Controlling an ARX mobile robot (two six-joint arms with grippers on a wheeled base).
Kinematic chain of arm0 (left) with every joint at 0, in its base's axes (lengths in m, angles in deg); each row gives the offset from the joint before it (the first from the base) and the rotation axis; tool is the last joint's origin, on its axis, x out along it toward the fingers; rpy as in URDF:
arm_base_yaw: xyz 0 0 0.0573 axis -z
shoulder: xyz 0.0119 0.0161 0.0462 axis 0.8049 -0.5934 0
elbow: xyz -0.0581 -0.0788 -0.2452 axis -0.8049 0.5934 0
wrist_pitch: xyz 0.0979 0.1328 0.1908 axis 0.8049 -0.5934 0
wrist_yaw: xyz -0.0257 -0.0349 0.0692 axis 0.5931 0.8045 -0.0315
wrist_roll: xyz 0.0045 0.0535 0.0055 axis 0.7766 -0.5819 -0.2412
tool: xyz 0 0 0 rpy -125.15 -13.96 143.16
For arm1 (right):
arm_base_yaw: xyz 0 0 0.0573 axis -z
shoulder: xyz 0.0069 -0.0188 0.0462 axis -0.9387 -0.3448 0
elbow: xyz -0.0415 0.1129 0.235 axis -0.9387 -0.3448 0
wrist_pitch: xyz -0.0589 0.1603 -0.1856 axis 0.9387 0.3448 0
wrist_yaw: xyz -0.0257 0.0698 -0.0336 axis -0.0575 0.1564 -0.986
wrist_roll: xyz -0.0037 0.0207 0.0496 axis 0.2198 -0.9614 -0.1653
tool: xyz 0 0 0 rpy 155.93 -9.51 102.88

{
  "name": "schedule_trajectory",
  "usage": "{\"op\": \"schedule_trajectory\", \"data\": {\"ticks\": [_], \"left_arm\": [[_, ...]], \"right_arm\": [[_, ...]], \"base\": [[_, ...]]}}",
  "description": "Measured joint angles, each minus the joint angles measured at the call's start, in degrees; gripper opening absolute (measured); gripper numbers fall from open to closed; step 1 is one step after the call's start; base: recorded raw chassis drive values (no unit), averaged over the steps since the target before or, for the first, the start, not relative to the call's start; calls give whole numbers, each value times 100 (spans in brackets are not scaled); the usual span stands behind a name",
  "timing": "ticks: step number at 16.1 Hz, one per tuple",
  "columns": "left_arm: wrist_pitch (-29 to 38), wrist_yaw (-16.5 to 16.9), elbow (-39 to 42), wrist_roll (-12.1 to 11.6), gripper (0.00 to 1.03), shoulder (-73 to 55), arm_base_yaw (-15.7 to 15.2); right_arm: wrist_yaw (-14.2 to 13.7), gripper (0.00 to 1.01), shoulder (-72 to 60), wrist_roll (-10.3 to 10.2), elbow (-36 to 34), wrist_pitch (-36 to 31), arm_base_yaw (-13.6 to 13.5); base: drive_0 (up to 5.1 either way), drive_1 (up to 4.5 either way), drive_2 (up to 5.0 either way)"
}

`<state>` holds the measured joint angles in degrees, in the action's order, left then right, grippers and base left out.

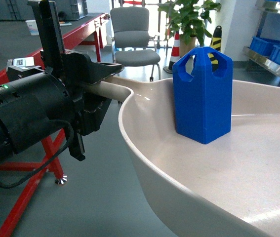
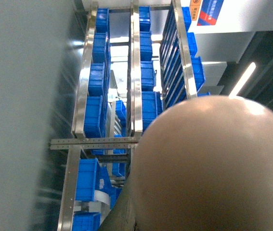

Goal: Place part in tray to right shelf

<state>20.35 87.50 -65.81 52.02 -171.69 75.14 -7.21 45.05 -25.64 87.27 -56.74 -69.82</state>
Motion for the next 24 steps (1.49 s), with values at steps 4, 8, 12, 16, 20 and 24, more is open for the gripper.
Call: {"op": "schedule_trajectory", "data": {"ticks": [4, 8, 12, 16, 20, 24], "left_arm": [[13, -4, 0, 4, 14, 0, 0], [17, -4, 0, 7, 14, 0, 0], [37, -59, -15, 2, 14, 0, -61], [17, -9, -15, 4, 14, 0, -20], [15, -11, -13, 4, 14, 0, -7], [15, -9, -15, 4, 14, 0, -9]], "right_arm": [[0, 98, 0, 0, 0, 2, 0], [0, 98, -2, 2, -2, 4, 0], [7, 98, 2, 0, -2, -2, 0], [4, 98, 20, 2, -2, 4, 0], [4, 98, 20, 0, -2, 4, 0], [4, 98, 20, 0, -2, 4, 0]], "base": [[5, 423, -413], [7, 429, -416], [-132, -132, -132], [-179, -179, -179], [-156, -156, -156], [-160, -160, -160]]}}
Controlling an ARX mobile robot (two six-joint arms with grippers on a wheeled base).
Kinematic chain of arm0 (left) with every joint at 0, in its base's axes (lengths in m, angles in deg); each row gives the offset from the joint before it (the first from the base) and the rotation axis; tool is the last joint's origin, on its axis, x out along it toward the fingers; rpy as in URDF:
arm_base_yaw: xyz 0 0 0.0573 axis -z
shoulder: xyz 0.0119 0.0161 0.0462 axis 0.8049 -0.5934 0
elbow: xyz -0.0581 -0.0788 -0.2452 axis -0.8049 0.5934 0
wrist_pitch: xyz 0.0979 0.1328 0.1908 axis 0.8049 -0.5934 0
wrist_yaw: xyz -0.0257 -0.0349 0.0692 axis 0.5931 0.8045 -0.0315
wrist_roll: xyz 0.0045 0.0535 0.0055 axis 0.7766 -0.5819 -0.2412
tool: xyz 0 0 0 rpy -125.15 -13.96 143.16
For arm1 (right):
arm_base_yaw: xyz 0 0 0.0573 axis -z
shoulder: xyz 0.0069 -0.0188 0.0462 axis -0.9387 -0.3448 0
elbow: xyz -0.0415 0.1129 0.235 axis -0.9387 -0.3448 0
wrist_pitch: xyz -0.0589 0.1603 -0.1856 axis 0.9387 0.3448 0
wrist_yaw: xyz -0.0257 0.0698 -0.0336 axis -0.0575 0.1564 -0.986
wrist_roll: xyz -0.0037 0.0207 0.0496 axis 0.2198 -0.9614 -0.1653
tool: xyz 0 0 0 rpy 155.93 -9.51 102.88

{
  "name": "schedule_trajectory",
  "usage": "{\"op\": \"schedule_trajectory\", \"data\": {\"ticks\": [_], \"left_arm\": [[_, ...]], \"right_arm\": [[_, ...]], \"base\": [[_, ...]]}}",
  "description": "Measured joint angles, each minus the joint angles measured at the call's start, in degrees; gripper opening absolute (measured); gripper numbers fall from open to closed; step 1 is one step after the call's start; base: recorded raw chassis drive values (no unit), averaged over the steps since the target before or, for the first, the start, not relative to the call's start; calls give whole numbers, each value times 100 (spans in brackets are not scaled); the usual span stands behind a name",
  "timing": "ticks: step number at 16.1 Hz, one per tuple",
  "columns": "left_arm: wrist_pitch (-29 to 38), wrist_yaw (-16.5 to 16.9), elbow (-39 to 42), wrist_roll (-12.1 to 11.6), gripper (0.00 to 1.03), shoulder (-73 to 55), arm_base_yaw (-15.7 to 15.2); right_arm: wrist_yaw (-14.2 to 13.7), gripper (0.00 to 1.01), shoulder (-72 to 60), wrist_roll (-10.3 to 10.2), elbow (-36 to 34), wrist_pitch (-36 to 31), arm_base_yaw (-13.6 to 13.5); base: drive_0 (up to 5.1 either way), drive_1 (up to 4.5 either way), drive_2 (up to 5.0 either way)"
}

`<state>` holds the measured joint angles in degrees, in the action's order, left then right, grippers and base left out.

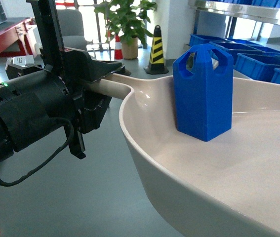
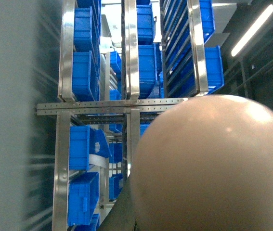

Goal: Place part in tray to right shelf

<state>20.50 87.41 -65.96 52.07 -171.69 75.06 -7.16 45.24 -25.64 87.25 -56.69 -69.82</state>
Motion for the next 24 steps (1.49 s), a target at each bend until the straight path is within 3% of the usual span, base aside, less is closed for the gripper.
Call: {"op": "schedule_trajectory", "data": {"ticks": [24], "left_arm": [[0, 0, 0, 0, 14, 0, 9]], "right_arm": [[0, 98, 0, 2, 0, 0, 0]], "base": [[-158, -158, -158]]}}
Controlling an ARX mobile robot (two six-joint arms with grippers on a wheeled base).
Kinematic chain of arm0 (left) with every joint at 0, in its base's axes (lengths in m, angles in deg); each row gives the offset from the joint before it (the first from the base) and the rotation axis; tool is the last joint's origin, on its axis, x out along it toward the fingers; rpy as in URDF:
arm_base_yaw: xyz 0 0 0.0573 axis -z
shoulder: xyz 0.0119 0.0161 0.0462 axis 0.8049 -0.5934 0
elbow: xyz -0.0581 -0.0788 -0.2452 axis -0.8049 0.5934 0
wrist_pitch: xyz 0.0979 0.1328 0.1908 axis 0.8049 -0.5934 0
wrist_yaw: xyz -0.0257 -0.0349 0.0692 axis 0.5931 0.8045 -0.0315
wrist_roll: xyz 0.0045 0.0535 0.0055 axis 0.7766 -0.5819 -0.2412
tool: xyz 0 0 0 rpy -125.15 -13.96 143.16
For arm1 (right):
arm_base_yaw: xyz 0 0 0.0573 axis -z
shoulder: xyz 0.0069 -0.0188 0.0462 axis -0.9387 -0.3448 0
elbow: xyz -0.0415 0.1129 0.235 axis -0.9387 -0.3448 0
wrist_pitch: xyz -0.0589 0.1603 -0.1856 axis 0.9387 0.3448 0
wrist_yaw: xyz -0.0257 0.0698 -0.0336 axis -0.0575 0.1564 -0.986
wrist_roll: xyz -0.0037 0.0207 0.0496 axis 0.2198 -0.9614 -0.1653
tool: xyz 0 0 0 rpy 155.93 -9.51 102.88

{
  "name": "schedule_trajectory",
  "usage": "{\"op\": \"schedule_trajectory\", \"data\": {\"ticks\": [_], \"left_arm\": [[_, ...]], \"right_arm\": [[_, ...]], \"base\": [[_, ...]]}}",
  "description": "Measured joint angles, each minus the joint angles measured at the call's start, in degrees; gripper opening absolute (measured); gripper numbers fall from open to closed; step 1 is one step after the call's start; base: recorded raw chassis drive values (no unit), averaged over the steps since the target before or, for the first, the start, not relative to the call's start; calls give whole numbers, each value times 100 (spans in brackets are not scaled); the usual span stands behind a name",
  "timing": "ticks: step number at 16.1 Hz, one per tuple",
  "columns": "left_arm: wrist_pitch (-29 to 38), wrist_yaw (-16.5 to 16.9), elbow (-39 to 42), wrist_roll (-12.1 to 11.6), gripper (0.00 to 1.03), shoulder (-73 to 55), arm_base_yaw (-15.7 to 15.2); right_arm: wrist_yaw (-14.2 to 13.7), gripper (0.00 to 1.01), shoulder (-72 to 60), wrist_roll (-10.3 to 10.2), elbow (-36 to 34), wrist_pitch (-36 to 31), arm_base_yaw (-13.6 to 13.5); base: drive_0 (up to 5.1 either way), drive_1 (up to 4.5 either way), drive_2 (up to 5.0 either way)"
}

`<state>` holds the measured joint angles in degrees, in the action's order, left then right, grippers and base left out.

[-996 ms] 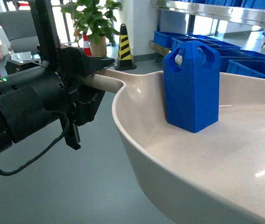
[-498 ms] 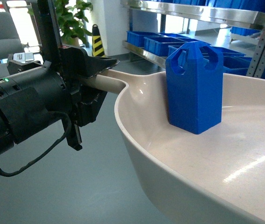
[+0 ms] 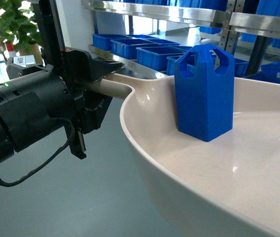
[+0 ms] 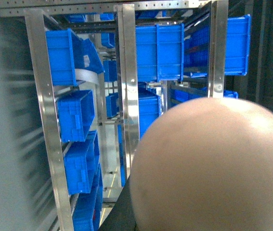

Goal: Place part in tray to right shelf

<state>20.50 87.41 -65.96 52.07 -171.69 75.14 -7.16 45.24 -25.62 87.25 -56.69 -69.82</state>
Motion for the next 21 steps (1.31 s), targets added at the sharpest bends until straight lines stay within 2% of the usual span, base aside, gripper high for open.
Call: {"op": "schedule_trajectory", "data": {"ticks": [21], "left_arm": [[0, 2, 0, 0, 14, 0, -4]], "right_arm": [[0, 98, 0, -2, 0, 0, 0]], "base": [[-165, -165, -165]]}}
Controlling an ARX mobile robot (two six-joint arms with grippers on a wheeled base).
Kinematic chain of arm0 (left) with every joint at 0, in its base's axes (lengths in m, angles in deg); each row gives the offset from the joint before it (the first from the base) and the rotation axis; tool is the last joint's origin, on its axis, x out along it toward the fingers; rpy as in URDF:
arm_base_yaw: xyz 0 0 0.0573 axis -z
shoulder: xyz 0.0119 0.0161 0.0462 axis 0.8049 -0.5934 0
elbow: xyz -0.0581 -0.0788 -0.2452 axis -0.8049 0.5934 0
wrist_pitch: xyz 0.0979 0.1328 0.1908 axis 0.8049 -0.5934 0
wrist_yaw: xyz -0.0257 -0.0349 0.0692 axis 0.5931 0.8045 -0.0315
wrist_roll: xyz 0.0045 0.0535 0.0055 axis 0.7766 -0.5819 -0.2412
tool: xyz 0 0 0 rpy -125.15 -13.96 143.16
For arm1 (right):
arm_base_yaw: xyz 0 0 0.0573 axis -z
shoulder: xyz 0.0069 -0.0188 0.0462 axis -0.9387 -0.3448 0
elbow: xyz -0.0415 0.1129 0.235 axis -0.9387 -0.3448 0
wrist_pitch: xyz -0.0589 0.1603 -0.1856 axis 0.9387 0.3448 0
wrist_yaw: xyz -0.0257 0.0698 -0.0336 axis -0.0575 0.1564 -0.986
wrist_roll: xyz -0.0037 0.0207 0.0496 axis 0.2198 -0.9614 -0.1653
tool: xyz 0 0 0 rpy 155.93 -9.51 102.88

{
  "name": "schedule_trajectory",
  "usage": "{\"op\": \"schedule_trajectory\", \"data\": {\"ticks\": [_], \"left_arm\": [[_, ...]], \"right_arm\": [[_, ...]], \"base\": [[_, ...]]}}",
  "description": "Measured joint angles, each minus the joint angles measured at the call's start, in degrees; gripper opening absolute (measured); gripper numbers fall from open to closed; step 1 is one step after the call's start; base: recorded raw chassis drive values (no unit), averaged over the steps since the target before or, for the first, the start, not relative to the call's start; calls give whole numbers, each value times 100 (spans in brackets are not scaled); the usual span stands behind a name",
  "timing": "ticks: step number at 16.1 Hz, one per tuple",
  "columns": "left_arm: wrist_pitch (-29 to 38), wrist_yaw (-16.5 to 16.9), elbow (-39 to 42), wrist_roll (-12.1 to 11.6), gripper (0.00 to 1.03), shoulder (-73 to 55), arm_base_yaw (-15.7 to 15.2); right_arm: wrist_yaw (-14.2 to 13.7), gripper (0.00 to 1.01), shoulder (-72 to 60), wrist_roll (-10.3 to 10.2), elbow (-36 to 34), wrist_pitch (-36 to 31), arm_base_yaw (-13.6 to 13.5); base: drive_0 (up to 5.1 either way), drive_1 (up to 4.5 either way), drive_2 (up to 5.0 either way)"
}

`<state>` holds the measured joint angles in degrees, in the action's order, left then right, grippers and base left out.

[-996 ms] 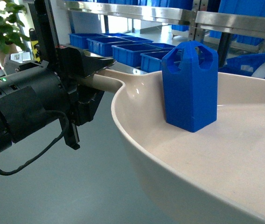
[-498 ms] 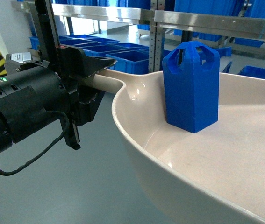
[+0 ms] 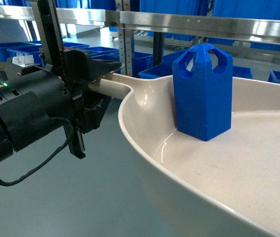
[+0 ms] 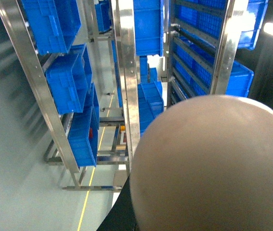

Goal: Place part in tray to right shelf

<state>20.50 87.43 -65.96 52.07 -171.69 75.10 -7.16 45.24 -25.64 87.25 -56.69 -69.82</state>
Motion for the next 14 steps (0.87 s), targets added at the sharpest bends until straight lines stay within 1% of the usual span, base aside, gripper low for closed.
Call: {"op": "schedule_trajectory", "data": {"ticks": [14], "left_arm": [[0, -20, 2, 0, 14, 0, -4]], "right_arm": [[0, 98, 2, 2, 0, -2, 0]], "base": [[-165, -165, -165]]}}
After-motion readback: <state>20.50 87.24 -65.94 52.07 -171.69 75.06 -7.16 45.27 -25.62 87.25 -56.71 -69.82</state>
